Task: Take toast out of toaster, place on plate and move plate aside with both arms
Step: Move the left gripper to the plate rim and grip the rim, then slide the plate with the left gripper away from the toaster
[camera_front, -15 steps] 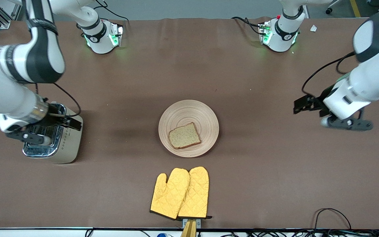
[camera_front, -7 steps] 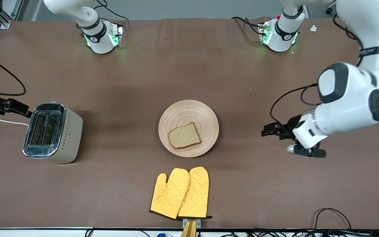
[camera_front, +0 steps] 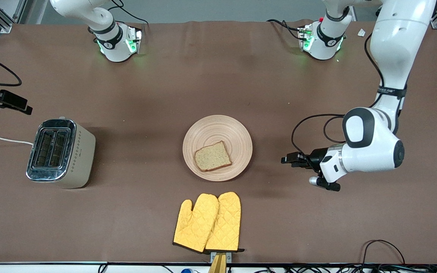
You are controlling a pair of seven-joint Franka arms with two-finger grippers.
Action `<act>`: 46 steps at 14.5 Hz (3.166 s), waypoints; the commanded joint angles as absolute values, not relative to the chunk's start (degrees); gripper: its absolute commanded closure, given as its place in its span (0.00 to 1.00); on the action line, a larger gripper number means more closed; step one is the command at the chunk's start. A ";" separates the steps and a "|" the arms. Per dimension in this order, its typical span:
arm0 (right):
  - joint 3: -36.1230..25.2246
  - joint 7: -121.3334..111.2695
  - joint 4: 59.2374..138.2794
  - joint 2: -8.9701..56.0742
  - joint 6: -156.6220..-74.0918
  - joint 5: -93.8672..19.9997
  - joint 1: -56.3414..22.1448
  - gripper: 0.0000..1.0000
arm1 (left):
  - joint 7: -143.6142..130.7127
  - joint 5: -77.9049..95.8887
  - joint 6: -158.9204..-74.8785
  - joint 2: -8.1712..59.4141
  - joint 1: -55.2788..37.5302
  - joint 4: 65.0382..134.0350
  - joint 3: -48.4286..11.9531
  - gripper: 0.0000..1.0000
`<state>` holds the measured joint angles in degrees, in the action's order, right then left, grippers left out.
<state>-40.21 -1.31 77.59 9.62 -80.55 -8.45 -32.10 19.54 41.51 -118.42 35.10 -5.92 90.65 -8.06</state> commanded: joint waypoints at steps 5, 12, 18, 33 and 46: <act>-8.36 -3.08 77.52 6.15 -79.63 -3.44 -3.17 0.00 | 38.02 58.59 -122.34 40.69 -6.76 92.54 -8.61 0.52; -0.70 -4.31 77.78 5.45 -79.45 0.18 3.08 0.00 | 49.04 74.96 -122.52 44.56 -8.52 96.15 -9.49 0.53; -0.97 -4.66 78.49 6.06 -79.54 0.35 2.90 0.00 | 49.48 75.06 -122.43 44.47 -8.61 99.48 -9.49 0.58; -2.11 -4.75 73.65 6.15 -82.53 4.14 2.90 0.00 | 52.29 78.58 -124.19 46.32 -11.52 101.07 -9.93 0.90; -1.93 -5.10 73.74 6.24 -79.63 0.88 5.98 0.00 | 47.03 76.56 -118.67 38.41 -3.35 96.69 -9.49 1.00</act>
